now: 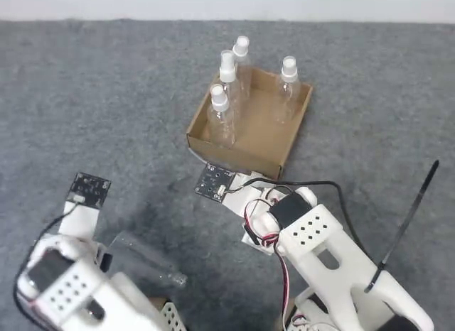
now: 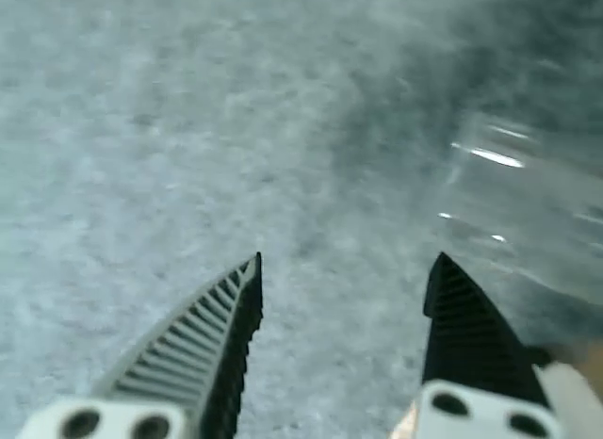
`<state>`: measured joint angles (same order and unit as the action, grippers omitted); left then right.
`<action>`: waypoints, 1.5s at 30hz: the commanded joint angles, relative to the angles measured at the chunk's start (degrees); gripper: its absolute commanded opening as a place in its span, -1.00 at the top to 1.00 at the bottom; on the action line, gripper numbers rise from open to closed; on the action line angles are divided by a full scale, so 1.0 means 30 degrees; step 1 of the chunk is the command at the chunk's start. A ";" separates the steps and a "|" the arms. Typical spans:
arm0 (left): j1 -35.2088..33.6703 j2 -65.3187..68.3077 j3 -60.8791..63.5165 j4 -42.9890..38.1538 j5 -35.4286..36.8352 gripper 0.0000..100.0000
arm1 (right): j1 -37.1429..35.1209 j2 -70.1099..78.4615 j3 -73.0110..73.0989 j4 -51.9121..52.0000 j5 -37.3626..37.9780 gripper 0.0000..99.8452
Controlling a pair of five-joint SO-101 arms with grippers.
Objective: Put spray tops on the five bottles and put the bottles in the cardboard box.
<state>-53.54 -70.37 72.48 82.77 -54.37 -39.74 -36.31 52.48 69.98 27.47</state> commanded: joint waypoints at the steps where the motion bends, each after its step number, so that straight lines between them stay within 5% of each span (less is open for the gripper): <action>1: 0.0791 0.3516 -0.1861 -0.0498 -0.0410 0.49 | 0.0015 -0.1070 -0.0147 0.0073 -0.0264 0.54; 13: 0.5040 0.7179 -0.1861 -0.0938 0.0147 0.49 | 0.0044 -0.1070 -0.0147 0.0161 -0.0264 0.54; 28: 1.5179 0.7502 -0.2388 -0.4689 1.0813 0.48 | 0.0044 -0.1070 -0.0147 0.0161 -0.0264 0.54; 38: 1.5443 0.7502 -0.4996 -0.3399 1.2835 0.48 | 0.0044 -0.1070 -0.0147 0.0161 -0.0264 0.54; 45: 1.2015 0.7502 -0.5963 -0.3194 1.3568 0.48 | 0.0044 -0.1070 -0.0147 0.0161 -0.0264 0.54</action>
<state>-12.48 -48.48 58.86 72.57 -15.34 -39.74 -36.31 52.48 69.98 27.47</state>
